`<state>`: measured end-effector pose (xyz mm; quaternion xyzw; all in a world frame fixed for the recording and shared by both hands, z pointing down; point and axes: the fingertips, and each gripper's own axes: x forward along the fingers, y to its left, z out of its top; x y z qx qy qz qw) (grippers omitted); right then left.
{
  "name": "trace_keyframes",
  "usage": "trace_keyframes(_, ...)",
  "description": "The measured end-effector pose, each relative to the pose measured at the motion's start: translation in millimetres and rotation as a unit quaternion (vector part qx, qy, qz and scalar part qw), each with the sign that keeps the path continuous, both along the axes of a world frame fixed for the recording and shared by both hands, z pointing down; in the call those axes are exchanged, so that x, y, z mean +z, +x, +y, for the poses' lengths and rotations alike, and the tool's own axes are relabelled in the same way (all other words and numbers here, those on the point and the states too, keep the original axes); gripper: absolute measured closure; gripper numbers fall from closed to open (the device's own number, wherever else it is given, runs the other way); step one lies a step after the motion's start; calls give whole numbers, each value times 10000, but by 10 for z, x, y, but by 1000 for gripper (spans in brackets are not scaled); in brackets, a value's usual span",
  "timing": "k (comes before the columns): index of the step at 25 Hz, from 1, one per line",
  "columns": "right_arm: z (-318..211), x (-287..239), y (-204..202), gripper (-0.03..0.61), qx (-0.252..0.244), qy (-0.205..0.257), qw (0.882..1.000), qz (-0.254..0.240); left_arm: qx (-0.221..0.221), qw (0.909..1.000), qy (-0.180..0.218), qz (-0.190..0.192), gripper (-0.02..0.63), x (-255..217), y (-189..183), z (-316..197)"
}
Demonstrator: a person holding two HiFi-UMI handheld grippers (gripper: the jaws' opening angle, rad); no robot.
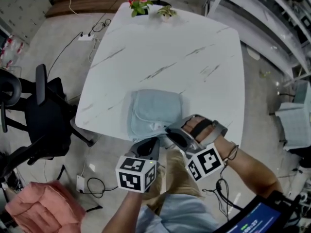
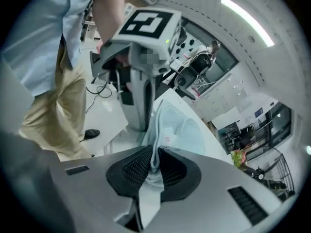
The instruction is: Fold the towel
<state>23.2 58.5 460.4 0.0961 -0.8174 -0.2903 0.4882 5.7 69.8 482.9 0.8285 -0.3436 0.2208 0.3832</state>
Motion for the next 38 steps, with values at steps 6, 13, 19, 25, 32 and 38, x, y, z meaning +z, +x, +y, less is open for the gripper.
trace_keyframes(6, 167, -239, -36, 407, 735, -2019, 9642, -1553, 27, 10000, 74, 29, 604, -48, -74, 88)
trace_keyframes(13, -369, -553, -191, 501, 1435, -2306, 9397, -2077, -368, 9990, 179, 206, 604, -108, -260, 89)
trace_keyframes(19, -442, -127, -444, 484, 1208, -2450, 9542, -1217, -320, 9990, 243, 219, 604, -66, -154, -116)
trace_keyframes(25, -426, -583, -596, 549, 842, -1887, 9660, -1556, -304, 9993, 163, 163, 604, 46, -129, -233)
trace_keyframes(32, -189, -351, -710, 546, 503, -1810, 9764, -1062, -388, 9991, 158, 24, 606, 46, -103, -340)
trace_keyframes(38, -290, 97, -587, 546, 441, -1412, 9871, -618, -378, 9993, -17, -43, 605, 46, -176, -152)
